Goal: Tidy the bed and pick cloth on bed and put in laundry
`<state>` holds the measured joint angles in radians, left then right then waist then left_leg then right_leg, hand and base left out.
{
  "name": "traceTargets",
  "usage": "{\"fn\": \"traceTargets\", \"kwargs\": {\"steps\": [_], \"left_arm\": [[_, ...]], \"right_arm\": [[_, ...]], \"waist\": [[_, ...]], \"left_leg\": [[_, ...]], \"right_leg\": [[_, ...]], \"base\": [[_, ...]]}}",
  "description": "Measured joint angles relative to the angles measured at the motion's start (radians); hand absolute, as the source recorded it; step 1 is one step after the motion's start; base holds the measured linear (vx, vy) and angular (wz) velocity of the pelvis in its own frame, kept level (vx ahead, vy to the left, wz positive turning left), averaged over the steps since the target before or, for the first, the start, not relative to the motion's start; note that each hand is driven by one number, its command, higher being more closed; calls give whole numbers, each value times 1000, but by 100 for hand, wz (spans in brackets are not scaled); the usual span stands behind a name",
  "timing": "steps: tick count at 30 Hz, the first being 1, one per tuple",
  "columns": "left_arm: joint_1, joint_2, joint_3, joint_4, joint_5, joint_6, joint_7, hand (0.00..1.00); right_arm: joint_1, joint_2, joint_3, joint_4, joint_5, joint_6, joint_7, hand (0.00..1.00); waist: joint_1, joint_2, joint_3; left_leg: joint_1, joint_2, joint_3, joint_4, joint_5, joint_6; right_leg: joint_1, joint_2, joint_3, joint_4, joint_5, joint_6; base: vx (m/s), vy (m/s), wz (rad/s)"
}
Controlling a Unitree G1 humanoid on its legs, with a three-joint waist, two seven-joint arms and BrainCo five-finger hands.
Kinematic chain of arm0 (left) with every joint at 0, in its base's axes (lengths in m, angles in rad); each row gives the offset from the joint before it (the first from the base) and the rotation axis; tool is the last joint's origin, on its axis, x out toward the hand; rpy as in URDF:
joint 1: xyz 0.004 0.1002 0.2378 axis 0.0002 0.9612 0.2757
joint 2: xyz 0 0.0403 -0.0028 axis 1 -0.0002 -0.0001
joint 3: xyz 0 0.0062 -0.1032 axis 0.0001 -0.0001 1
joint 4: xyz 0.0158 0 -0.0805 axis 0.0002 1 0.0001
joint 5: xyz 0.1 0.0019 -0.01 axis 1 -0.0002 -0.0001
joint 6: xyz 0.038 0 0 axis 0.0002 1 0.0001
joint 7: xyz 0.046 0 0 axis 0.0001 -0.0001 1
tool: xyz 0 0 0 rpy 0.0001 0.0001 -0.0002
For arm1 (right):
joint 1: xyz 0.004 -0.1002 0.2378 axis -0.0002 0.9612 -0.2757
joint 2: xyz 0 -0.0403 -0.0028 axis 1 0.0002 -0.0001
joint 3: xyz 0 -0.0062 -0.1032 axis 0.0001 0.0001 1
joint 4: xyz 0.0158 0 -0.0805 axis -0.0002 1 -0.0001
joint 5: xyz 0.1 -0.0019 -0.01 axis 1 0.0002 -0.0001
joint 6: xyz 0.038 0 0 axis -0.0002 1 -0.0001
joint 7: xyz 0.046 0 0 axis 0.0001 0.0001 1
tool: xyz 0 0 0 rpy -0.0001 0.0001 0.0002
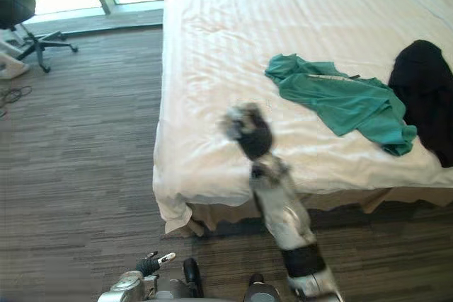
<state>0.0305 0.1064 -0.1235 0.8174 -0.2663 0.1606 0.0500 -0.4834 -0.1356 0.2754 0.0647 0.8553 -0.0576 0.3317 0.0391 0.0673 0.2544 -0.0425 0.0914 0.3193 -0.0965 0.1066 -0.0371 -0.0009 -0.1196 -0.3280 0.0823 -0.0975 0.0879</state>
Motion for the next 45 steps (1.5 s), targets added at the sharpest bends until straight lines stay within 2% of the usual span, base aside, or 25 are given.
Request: {"fn": "traceTargets", "kwargs": {"steps": [2, 3, 4, 8, 10, 12, 14, 16, 18, 20, 22, 23, 25, 26, 28, 31, 33, 35, 38, 39, 40, 42, 45], "left_arm": [[-54, 8, 0, 0, -2, -20, 1, 0], [-90, 19, 0, 1, -17, -31, 1, 0], [-105, 24, 2, 2, -22, -39, 0, 0], [-177, 30, 10, 48, -27, -84, -9, 0], [-219, 28, 9, 65, -16, -90, -13, 0], [-267, 23, 8, 77, 34, -83, -22, 0], [-323, -9, 2, 100, 94, -77, -13, 0], [-351, -36, 0, 120, 99, -80, 4, 0], [-372, -58, 3, 120, 99, -83, 20, 0], [-402, -80, 11, 108, 99, -85, 35, 0], [-437, -96, 29, 94, 90, -79, 45, 0], [-449, -99, 43, 71, 82, -71, 46, 0], [-501, -98, 98, 32, 77, -39, 56, 0], [-516, -97, 110, 25, 70, -30, 64, 0], [-570, -86, 150, 5, 39, 11, 70, 0], [-599, -81, 181, -3, 29, 45, 70, 0], [-619, -74, 227, -6, 2, 73, 70, 0], [-634, -70, 264, -5, 1, 91, 66, 0], [-639, -28, 312, -6, 2, 93, 57, 0], [-636, -8, 327, -6, 2, 93, 50, 0], [-634, 2, 329, -6, 2, 91, 40, 0], [-611, 23, 327, 4, 2, 93, 17, 0], [-557, 21, 327, -1, -21, 73, -8, 0]], "right_arm": [[-155, 21, 3, 100, -28, -2, -40, 100], [-252, 30, 7, 158, -55, -4, -62, 100], [-291, 37, 6, 187, -66, -4, -70, 100], [-421, 50, 3, 339, -51, -2, -136, 100], [-460, 50, -17, 359, -7, -7, -175, 100], [-529, 50, -64, 453, 41, -45, -242, 100], [-561, 40, -115, 593, 97, -111, -307, 100], [-561, 33, -150, 650, 152, -171, -308, 100], [-581, 64, -150, 616, 169, -217, -294, 100], [-566, 66, -159, 582, 197, -228, -288, 100], [-524, 69, -187, 509, 235, -236, -278, 100], [-506, 73, -197, 476, 259, -247, -274, 100], [-452, 77, -246, 356, 333, -275, -266, 100], [-435, 77, -269, 319, 355, -281, -264, 100], [-363, 75, -394, 192, 444, -316, -246, 100], [-266, 46, -513, 116, 483, -337, -227, 100], [-177, 13, -647, 110, 500, -343, -220, 100], [-100, -22, -747, 175, 528, -341, -227, 100], [41, -43, -875, 239, 598, -326, -215, 100], [101, -52, -910, 238, 605, -317, -198, 0], [126, -63, -924, 238, 608, -311, -189, 0], [196, -128, -954, 236, 602, -295, -173, 0], [229, -180, -951, 234, 524, -266, -159, 0]], "waist": [[33, 7, 61], [51, 13, 114], [61, 15, 133], [128, 32, 155], [141, 42, 164], [151, 58, 177], [182, 91, 199], [189, 121, 214], [189, 129, 219], [176, 128, 219], [151, 124, 220], [128, 121, 220], [75, 90, 238], [64, 82, 243], [20, 42, 267], [-5, -1, 270], [-29, -31, 272], [-34, -42, 276], [-56, -43, 277], [-66, -43, 277], [-70, -43, 277], [-89, -43, 277], [-82, -45, 276]], "left_leg": [[-69, 10, -12, 0, 24, -2], [-105, 14, -30, 0, 47, 5], [-121, 15, -36, 0, 63, 11], [-224, 7, -85, 0, 91, 14], [-268, 1, -116, 1, 112, 14], [-331, -5, -138, 19, 122, 11], [-366, -11, -136, 29, 122, 11], [-391, -19, -129, 29, 123, 10], [-422, -21, -82, 28, 129, 1], [-431, -25, -49, 28, 129, 2], [-435, -26, -21, 28, 128, 2], [-441, -26, -12, 28, 126, 2], [-455, -23, 37, 28, 118, 6], [-458, -21, 50, 28, 117, 9], [-463, -14, 99, 29, 109, 21], [-465, 0, 145, 30, 99, 34], [-464, 13, 175, 43, 92, 45], [-463, 26, 199, 71, 71, 51], [-456, 50, 232, 123, 28, 48], [-444, 63, 247, 145, 9, 44], [-435, 69, 252, 158, -2, 43], [-407, 102, 255, 251, -65, 37], [-402, 152, 184, 414, -156, 29]], "right_leg": [[-59, 8, -17, 6, 14, -14], [-85, 13, -28, 8, 33, -13], [-98, 14, -35, 9, 37, -16], [-177, 9, -84, 20, 44, -17], [-213, 1, -111, 45, 39, -23], [-284, -19, -126, 109, 15, -30], [-348, -39, -117, 166, -7, -32], [-402, -56, -92, 208, -26, -25], [-479, -69, -37, 257, -30, -25], [-528, -82, -2, 302, -39, -25], [-559, -88, 18, 323, -48, -30], [-570, -89, 26, 329, -48, -31], [-614, -85, 69, 343, -38, -32], [-623, -84, 75, 342, -35, -29], [-647, -74, 108, 328, -13, -32], [-651, -55, 130, 282, 20, -33], [-647, -37, 154, 246, 56, -26], [-637, -24, 174, 224, 75, -30], [-622, -8, 203, 205, 86, -30], [-605, 2, 214, 190, 96, -31], [-595, 7, 221, 185, 99, -31], [-532, 23, 241, 165, 103, -31], [-482, 63, 290, 162, 103, -31]], "base": [[-154, 19, 28], [-100, 6, 21], [-87, 4, 37], [41, 0, 39], [48, 6, 45], [-4, 8, 34], [-63, 13, 3], [-78, 11, -23], [-71, 5, -51], [-95, -1, -41], [-85, -5, -26], [-52, -1, -32], [-49, 4, -49], [-36, 5, -53], [-4, 9, -52], [56, 10, -50], [108, -7, -43], [114, -16, -43], [109, -32, -41], [112, -48, -48], [95, -47, -47], [58, -42, -39], [8, -54, -66]]}}
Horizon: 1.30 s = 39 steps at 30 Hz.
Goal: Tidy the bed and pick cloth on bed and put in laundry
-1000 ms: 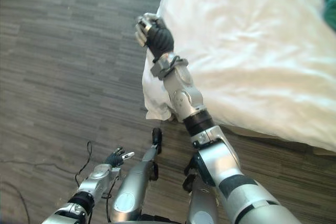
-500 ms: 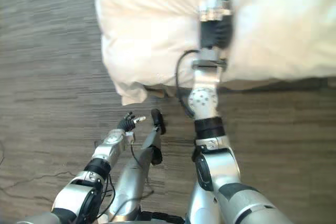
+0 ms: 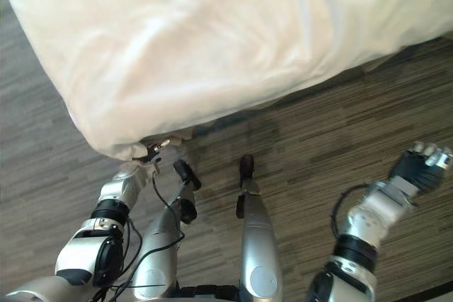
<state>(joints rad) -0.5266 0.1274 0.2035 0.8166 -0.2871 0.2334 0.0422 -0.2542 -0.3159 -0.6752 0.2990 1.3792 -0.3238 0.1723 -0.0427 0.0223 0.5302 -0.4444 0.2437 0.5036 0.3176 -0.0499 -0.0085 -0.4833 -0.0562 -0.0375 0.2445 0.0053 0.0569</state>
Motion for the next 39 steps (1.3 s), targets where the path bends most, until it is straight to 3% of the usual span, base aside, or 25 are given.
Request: {"fn": "traceTargets", "kwargs": {"steps": [2, 3, 5, 6, 7, 10, 12, 17, 20, 23, 24, 26, 27, 28, 29, 30, 31, 32, 33, 34, 35, 36, 37, 38, 39], "left_arm": [[63, 0, 1, -27, -47, -20, -1, 0], [103, 0, 1, -54, -63, -31, -1, 0], [128, -12, -2, -60, -86, -40, -1, 0], [169, -27, -5, -79, -89, -43, 0, 0], [191, -33, -6, -88, -96, -45, 0, 0], [276, -57, -38, -88, -117, -76, 2, 0], [330, -73, -59, -88, -133, -121, 7, 0], [399, -83, -93, -74, -121, -152, -2, 0], [451, -83, -122, -36, -23, -169, -7, 0], [533, -101, -115, -36, 46, -180, -12, 0], [562, -106, -116, -24, 52, -180, -12, 0], [572, -128, -119, 13, 74, -184, -11, 0], [592, -142, -119, 13, 85, -195, -10, 0], [602, -143, -127, 12, 108, -203, -8, 0], [608, -143, -129, 9, 117, -211, -5, 0], [605, -131, -118, 9, 134, -228, 5, 0], [597, -121, -114, 26, 165, -241, 9, 0], [609, -121, -116, 39, 182, -246, 9, 0], [616, -134, -120, 42, 204, -264, 10, 0], [611, -127, -124, 41, 213, -269, 11, 0], [590, -92, -165, 50, 246, -267, 9, 0], [584, -83, -167, 50, 260, -267, 9, 0], [580, -82, -167, 55, 269, -266, 10, 0], [585, -87, -197, 53, 279, -264, 8, 0], [585, -87, -221, 52, 278, -262, 9, 0]], "right_arm": [[0, -30, 37, -25, -102, 49, 32, 0], [3, -34, 58, -45, -183, 80, 45, 0], [55, -24, 74, -58, -339, 122, 52, 0], [114, 2, 129, -58, -487, 134, 50, 0], [138, 16, 164, -58, -551, 136, 49, 0], [264, 99, 304, -35, -794, 139, 20, 0], [344, 162, 411, 63, -935, 122, -23, 0], [387, 247, 500, 343, -986, 113, -57, 0], [414, 281, 517, 457, -993, 96, -74, 0], [431, 305, 547, 484, -993, 99, -76, 0], [430, 301, 558, 487, -995, 100, -74, 0], [421, 291, 561, 522, -1012, 102, -71, 0], [403, 276, 553, 547, -1016, 108, -68, 0], [396, 273, 542, 569, -1031, 113, -64, 0], [401, 272, 539, 588, -1032, 115, -61, 0], [403, 272, 544, 606, -1041, 116, -56, 0], [401, 269, 567, 611, -1051, 111, -52, 0], [380, 261, 569, 623, -1054, 110, -44, 0], [360, 232, 557, 628, -1073, 110, -32, 0], [357, 229, 557, 636, -1077, 111, -30, 0], [354, 241, 573, 650, -1098, 121, -16, 0], [351, 249, 580, 647, -1096, 130, -9, 0], [350, 247, 586, 638, -1089, 137, 1, 0], [354, 234, 588, 618, -1034, 158, 34, 0], [363, 232, 587, 617, -964, 181, 62, 0]], "waist": [[24, 1, -5], [36, 1, -7], [32, 0, -8], [32, -2, -10], [32, -3, -18], [34, -4, -125], [37, -16, -197], [27, -31, -250], [15, -33, -273], [15, -51, -294], [23, -55, -302], [33, -33, -318], [34, -20, -325], [13, -22, -327], [7, -25, -329], [12, -49, -336], [30, -50, -335], [48, -20, -352], [48, 43, -368], [40, 31, -365], [29, -9, -363], [35, -15, -360], [34, -1, -361], [22, 28, -364], [8, 32, -366]], "left_leg": [[-7, 28, -125, 113, -76, -22], [10, 33, -153, 127, -119, -52], [48, 22, -125, 115, -120, -49], [115, 13, -101, 91, -119, -49], [139, 9, -92, 81, -119, -49], [201, -11, -68, 28, -114, -50], [273, -37, -67, -43, -93, -57], [386, -97, -78, -171, -47, -56], [445, -115, -77, -198, -49, -55], [509, -104, -7, -186, -94, -68], [526, -109, 30, -168, -125, -52], [522, -114, 34, -180, -134, -21], [527, -92, 102, -173, -128, -26], [552, -98, 128, -156, -129, -28], [563, -99, 150, -140, -134, -25], [556, -106, 172, -58, -148, -16], [505, -102, 110, 18, -172, 32], [489, -117, 53, -34, -180, 45], [461, -96, 49, -134, -99, 36], [469, -106, 68, -132, -112, 7], [455, -102, 128, -72, -126, 2], [445, -84, 149, -45, -133, -7], [433, -63, 153, -28, -137, -12], [429, -13, 154, -24, -126, -18], [446, 9, 168, -28, -101, -27]], "right_leg": [[16, 39, 66, 0, 1, 4], [18, 59, 106, 0, 3, 9], [42, 55, 129, -10, 11, 20], [93, 49, 146, -29, 15, 26], [112, 47, 153, -35, 15, 26], [159, 33, 162, -70, 17, 31], [225, 17, 156, -115, 19, 35], [326, -14, 142, -186, 35, 50], [370, -24, 143, -190, 34, 53], [349, -28, 26, -92, -7, -14], [328, -42, -39, -47, -3, -27], [320, -27, -59, -68, 41, -72], [270, -54, -163, 77, -32, -91], [248, -113, -261, 317, -142, -98], [251, -140, -305, 380, -171, -109], [251, -152, -353, 399, -158, -137], [266, -121, -324, 310, -127, -149], [295, -73, -281, 197, -111, -134], [298, -73, -341, 237, -163, -168], [298, -130, -379, 329, -216, -151], [381, -196, -395, 248, -278, -20], [397, -167, -388, 174, -286, -9], [418, -131, -388, 107, -270, -27], [466, -56, -382, -26, -192, -34], [508, -19, -370, -110, -146, -42]], "base": [[-68, -14, -126], [-84, 89, -108], [-27, 67, -53], [22, 25, -27], [36, 37, -29], [89, 39, -10], [130, 19, 11], [87, 39, 14], [33, 71, -11], [9, 45, -82], [-8, 34, -119], [-86, 47, -120], [-84, 31, -105], [14, 6, -82], [60, 32, -89], [2, 5, -148], [-97, -13, -180], [-226, -32, -210], [-207, -32, -156], [-150, -103, -164], [-62, -147, -109], [-61, -181, -104], [-80, -218, -80], [-69, -252, -72], [-59, -223, -58]]}}
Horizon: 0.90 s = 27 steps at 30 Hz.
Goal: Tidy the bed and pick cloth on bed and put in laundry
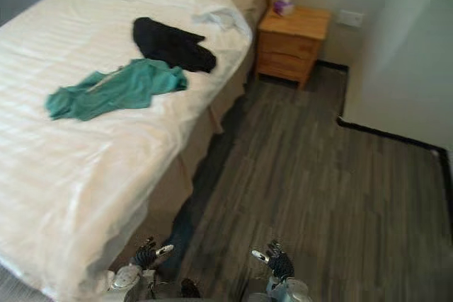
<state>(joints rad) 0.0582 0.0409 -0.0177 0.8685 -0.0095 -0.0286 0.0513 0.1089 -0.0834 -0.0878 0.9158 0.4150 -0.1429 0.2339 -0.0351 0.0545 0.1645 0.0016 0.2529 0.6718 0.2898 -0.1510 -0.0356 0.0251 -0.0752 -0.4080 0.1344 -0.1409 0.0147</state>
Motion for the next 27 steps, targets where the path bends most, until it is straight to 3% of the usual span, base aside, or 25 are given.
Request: {"fn": "traceTargets", "kwargs": {"steps": [5, 7, 8, 9, 12, 14, 15, 16, 20, 27], "left_arm": [[-8, 0, -33, -6, -22, -1, -4, 0], [6, -1, -32, -7, -52, -7, -10, 0], [26, -3, -31, -6, -68, -12, -9, 0], [40, -4, -22, -13, -92, -32, -8, 0], [64, -3, -17, -10, -150, -74, -1, 0], [64, -4, -19, -3, -177, -97, -2, 0], [63, -3, -19, 11, -178, -106, -2, 0], [59, 1, -18, 24, -178, -111, -2, 0], [60, 31, -8, 65, -172, -113, -1, 0], [72, 16, 59, 118, -175, -71, 42, 0]], "right_arm": [[24, -12, -17, -17, 26, 19, 0, 0], [28, -15, -23, -2, -29, 19, 0, 0], [20, -18, -23, 17, -67, 21, 2, 0], [4, -31, -23, 35, -92, 21, 2, 0], [-16, -55, -23, 71, -116, 14, 7, 0], [-14, -55, -30, 85, -125, 2, -1, 0], [-6, -53, -39, 90, -125, -4, -4, 0], [-3, -48, -49, 94, -124, -5, -5, 0], [28, -14, -84, 115, -99, -3, -8, 0], [21, -15, -142, 129, -87, 18, -51, 0]], "waist": [[-27, -8, 11], [-30, -9, 23], [-20, -14, 32], [-8, -4, 32], [-4, 12, 31], [-9, 19, 26], [-18, 24, 24], [-23, 26, 16], [1, -19, 5], [-1, 15, -13]], "left_leg": [[25, 27, 49, -26, 66, -17], [33, 22, -53, 11, 78, -19], [29, 6, -172, 33, 75, -20], [34, -47, -326, 27, 34, -36], [33, -131, -511, 30, -46, -51], [37, -140, -538, 1, -62, -48], [58, -128, -537, -43, -69, -20], [75, -124, -541, -63, -80, -19], [103, -148, -549, -127, -78, -9], [157, -175, -574, -204, -55, -13]], "right_leg": [[16, 46, 37, -108, 31, -22], [15, 57, 102, -101, 52, -33], [18, 62, 160, -95, 56, -38], [12, 63, 226, -95, 72, -46], [0, 77, 326, -115, 102, -31], [13, 103, 352, -136, 120, -20], [29, 125, 347, -158, 130, -26], [41, 129, 342, -175, 135, -23], [91, 97, 267, -236, 154, -8], [108, 77, 217, -231, 162, -4]], "base": [[-114, -119, -47], [-48, -86, -92], [35, -62, -135], [52, -36, -146], [50, 49, -127], [17, 127, -70], [-12, 150, -22], [-11, 170, 15], [48, 133, 17], [91, 56, 10]]}}
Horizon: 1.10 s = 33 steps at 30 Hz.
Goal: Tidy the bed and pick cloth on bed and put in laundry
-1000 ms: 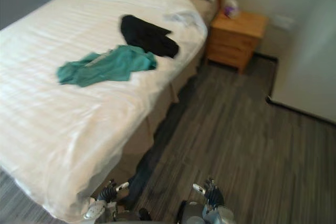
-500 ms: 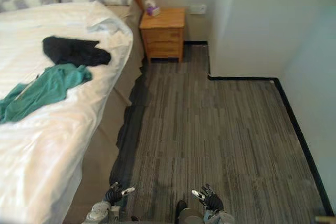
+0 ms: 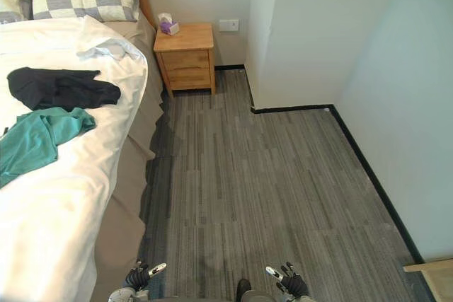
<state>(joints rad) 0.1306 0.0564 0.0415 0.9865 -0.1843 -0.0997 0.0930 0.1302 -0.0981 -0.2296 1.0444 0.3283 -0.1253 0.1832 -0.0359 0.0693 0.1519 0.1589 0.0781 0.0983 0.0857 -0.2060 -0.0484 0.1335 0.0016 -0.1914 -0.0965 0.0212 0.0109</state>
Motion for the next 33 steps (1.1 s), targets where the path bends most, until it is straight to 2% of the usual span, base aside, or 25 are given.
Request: {"fn": "traceTargets", "kwargs": {"steps": [1, 2, 8, 12, 15, 17, 18, 20, 21, 23, 24, 27, 31, 33], "left_arm": [[0, -1, 8, 4, 0, 1, 0, 0], [-15, -1, 79, 18, 42, -3, -5, 0], [-16, -1, 79, 18, 42, -3, -5, 0], [-17, -4, 79, 19, -3, 21, -21, 0], [-17, -7, 77, 18, -3, 22, -23, 0], [-18, -4, 73, 18, -3, 25, -32, 0], [-18, 3, 55, 17, -19, 23, -51, 0], [-18, 19, 26, 5, -61, 17, -62, 0], [-9, 32, 12, -11, -82, 14, -62, 0], [-3, 45, 3, -22, -82, 5, -61, 0], [-4, 46, 0, -22, -82, 8, -57, 0], [-5, 34, 0, -23, -80, 20, -47, 0], [7, 20, 30, -41, -77, 17, -42, 0], [22, 10, 60, -67, -66, 16, -41, 0]], "right_arm": [[-3, 0, 0, 2, 0, 0, -2, 0], [-52, 51, 33, 23, -60, 59, -32, 0], [-50, 51, 31, 23, -60, 59, -32, 0], [-39, 52, 13, 22, -60, 54, -34, 0], [-27, 52, 7, 13, -66, 53, -41, 0], [-17, 53, 11, -12, -65, 51, -50, 0], [-12, 59, 17, -39, -58, 44, -62, 0], [-13, 55, 35, -60, -55, 40, -75, 0], [-12, 58, 52, -66, -55, 40, -79, 0], [-12, 63, 84, -66, -46, 41, -81, 0], [-11, 65, 84, -66, -36, 42, -84, 0], [-11, 63, 73, -68, 6, 33, -105, 0], [10, 77, 65, -106, 27, 27, -117, 0], [36, 77, 77, -128, 23, 19, -117, 0]], "waist": [[0, 1, -1], [29, -86, -22], [28, -87, -21], [26, -90, -20], [24, -94, -19], [22, -100, -8], [16, -97, 3], [8, -107, 34], [6, -112, 38], [2, -129, 40], [-1, -128, 40], [-6, -112, 47], [-13, -100, 56], [-6, -107, 44]], "left_leg": [[0, -1, -3, -1, 0, 0], [16, -46, -31, -79, 65, 33], [16, -46, -30, -79, 65, 33], [18, -46, -25, -79, 65, 33], [33, -46, -12, -84, 65, 32], [35, -47, 0, -82, 64, 33], [43, -54, 2, -81, 63, 35], [71, -67, 10, -85, 62, 47], [76, -75, 13, -85, 61, 47], [72, -82, 14, -83, 61, 47], [64, -85, 14, -83, 64, 50], [68, -81, 13, -112, 74, 51], [65, -54, 68, -85, 24, 55], [34, -39, 74, 17, -46, 44]], "right_leg": [[1, -1, -8, 0, 0, 0], [-7, -42, -45, -6, 16, 12], [-7, -42, -45, -5, 16, 12], [-4, -43, -44, -1, 16, 12], [2, -46, -43, 2, 13, 14], [-42, -63, -41, 109, -44, 27], [-95, -92, -42, 256, -105, 43], [-169, -131, -45, 453, -146, 56], [-186, -143, -43, 490, -152, 56], [-155, -136, -34, 422, -158, 46], [-133, -127, -24, 355, -156, 42], [-121, -117, -28, 305, -131, 34], [-158, -126, -44, 409, -159, 23], [-140, -123, -48, 415, -214, 14]], "base": [[41, 13, 2], [11, 2, 4], [0, 0, 0], [0, 0, 0], [-10, 1, -4], [-52, 17, -2], [-44, 36, 8], [-83, 59, -1], [-82, 67, -9], [-25, 40, -11], [1, 11, -9], [-4, 9, -3], [27, -17, 5], [124, -38, 0]]}}
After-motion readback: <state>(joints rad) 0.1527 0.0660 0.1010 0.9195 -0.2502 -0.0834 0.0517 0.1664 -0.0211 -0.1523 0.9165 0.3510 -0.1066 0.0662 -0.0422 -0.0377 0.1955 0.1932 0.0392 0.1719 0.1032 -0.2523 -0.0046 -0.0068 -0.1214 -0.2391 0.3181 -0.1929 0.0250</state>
